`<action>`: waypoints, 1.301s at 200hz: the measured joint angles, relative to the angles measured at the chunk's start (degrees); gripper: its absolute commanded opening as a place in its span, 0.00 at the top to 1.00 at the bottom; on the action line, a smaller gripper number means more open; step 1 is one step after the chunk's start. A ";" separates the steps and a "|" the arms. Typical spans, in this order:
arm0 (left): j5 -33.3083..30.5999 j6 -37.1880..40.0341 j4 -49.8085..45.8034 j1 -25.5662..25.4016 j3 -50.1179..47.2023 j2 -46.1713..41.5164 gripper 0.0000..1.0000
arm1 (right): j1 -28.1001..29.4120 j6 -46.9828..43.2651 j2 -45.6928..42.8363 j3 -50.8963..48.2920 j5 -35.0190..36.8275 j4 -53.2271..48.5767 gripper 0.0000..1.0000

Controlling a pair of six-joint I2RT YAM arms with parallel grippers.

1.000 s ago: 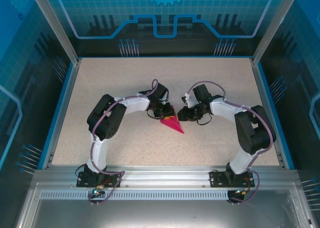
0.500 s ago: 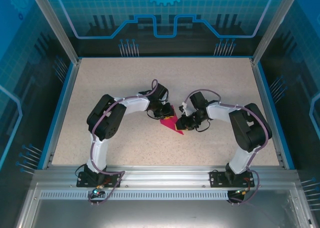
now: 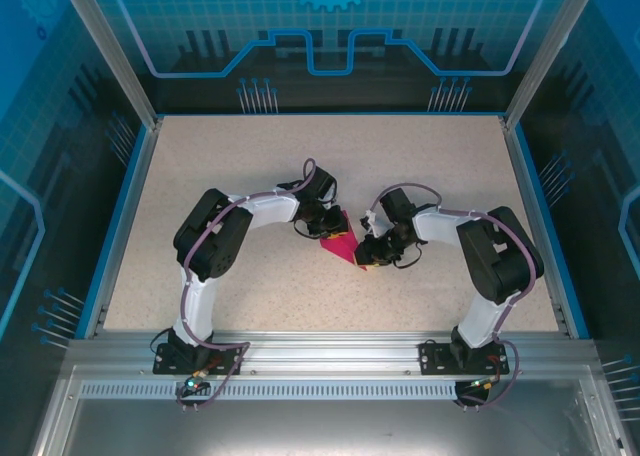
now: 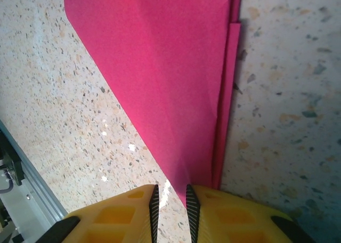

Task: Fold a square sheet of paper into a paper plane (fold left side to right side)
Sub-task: Fourth fold the wing at the center of the table.

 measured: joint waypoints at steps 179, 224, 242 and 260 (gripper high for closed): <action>0.46 0.00 0.35 -0.37 -0.28 -0.02 0.80 | -1.20 3.04 -9.90 -0.55 -1.31 -5.97 0.81; 0.48 0.00 0.39 -0.37 -0.28 -0.02 0.79 | -0.59 6.54 -2.64 2.99 0.42 -0.31 0.92; 0.48 0.00 0.39 -0.37 -0.28 -0.02 0.80 | -0.57 6.86 0.24 3.39 1.79 0.09 0.92; 0.48 0.02 0.39 -0.37 -0.28 -0.02 0.79 | -0.33 6.82 1.81 3.41 3.23 -0.15 0.92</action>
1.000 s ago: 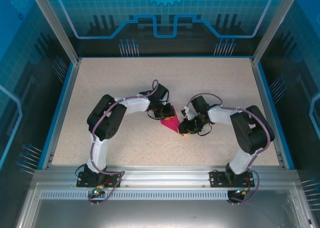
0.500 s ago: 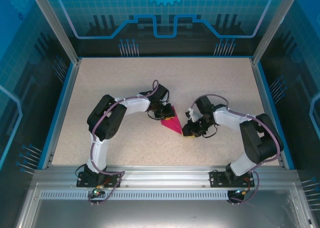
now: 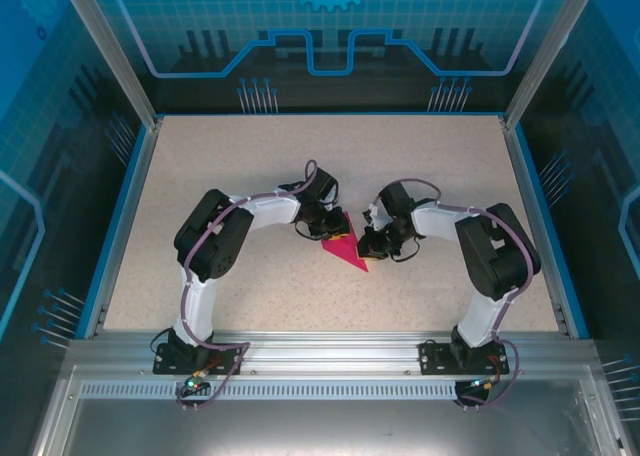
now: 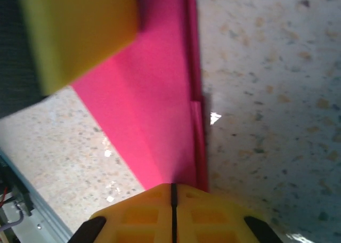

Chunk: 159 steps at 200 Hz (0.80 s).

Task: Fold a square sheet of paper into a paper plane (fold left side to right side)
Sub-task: Fourth fold the wing at the center of the table.

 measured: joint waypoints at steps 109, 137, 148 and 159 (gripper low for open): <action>1.92 2.51 -0.96 3.23 0.00 0.00 0.78 | 0.72 -0.85 -0.35 -0.85 2.29 0.31 0.92; 2.43 4.26 -1.92 5.18 0.15 0.00 0.78 | 0.87 -0.83 -0.46 -0.85 2.71 0.28 0.92; 2.58 5.05 -2.38 6.03 0.31 0.00 0.78 | 0.87 -0.83 -0.52 -0.98 2.71 0.44 0.92; 2.62 5.64 -2.69 6.91 0.35 0.00 0.78 | 0.87 -0.81 -0.68 -1.22 2.69 0.81 0.92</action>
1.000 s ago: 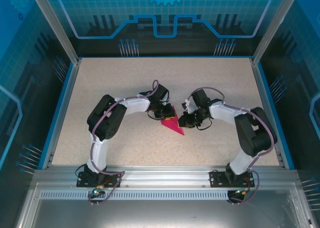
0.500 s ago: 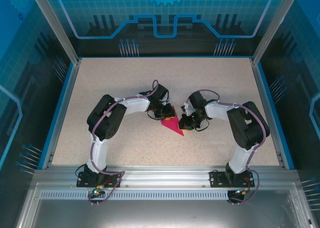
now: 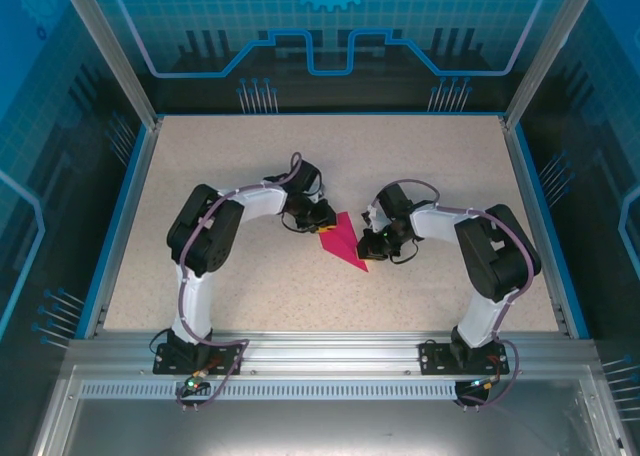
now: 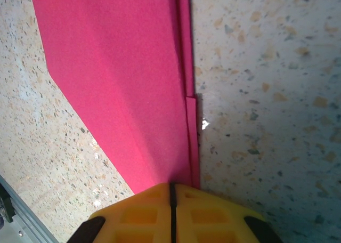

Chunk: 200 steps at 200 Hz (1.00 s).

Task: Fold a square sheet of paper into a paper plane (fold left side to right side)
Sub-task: Fourth fold the wing at the center of the table.

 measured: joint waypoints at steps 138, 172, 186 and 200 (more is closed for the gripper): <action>-8.09 4.90 -0.70 0.92 -8.26 -17.55 0.77 | 0.28 0.44 -0.04 0.15 0.39 0.02 0.92; -6.71 0.48 2.82 -7.37 -11.52 -17.86 0.77 | 0.35 0.46 -0.04 0.15 0.50 0.00 0.92; -5.84 -1.20 4.11 -9.42 -11.61 -17.00 0.78 | 0.37 0.63 -0.09 0.15 0.55 0.00 0.92; -5.14 -2.69 5.51 -10.47 -11.37 -15.39 0.79 | 0.37 0.66 -0.09 0.15 0.59 0.00 0.92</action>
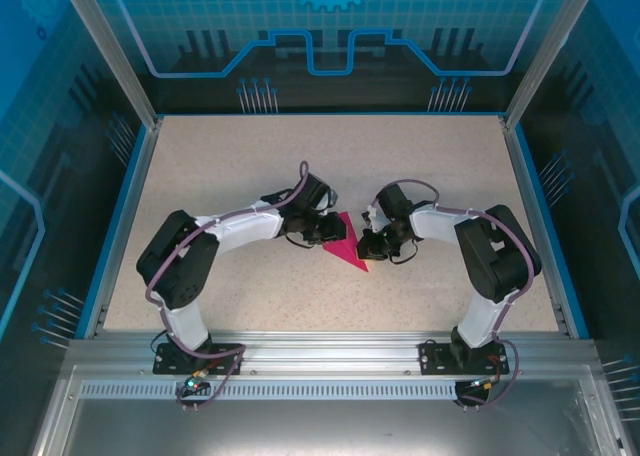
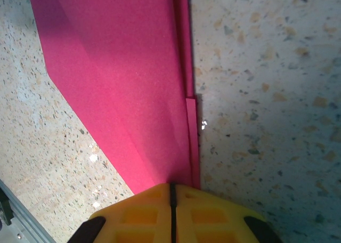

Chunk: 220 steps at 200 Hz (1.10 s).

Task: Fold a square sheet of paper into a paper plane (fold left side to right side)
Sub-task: Fourth fold the wing at the center of the table.

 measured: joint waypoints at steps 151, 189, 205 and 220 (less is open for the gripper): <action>3.58 -6.05 0.28 -1.92 4.70 10.25 0.81 | 0.33 1.05 0.00 0.39 1.03 -0.63 0.94; 4.35 -6.51 0.44 -1.03 5.05 11.32 0.83 | 0.33 1.40 0.00 0.39 1.25 -0.70 0.94; 4.68 -7.15 1.11 -0.57 5.05 12.39 0.83 | 0.37 1.46 0.00 0.39 1.29 -0.74 0.94; 5.53 -7.45 1.31 -0.20 5.07 12.63 0.83 | 0.46 1.44 0.00 0.39 1.29 -0.76 0.94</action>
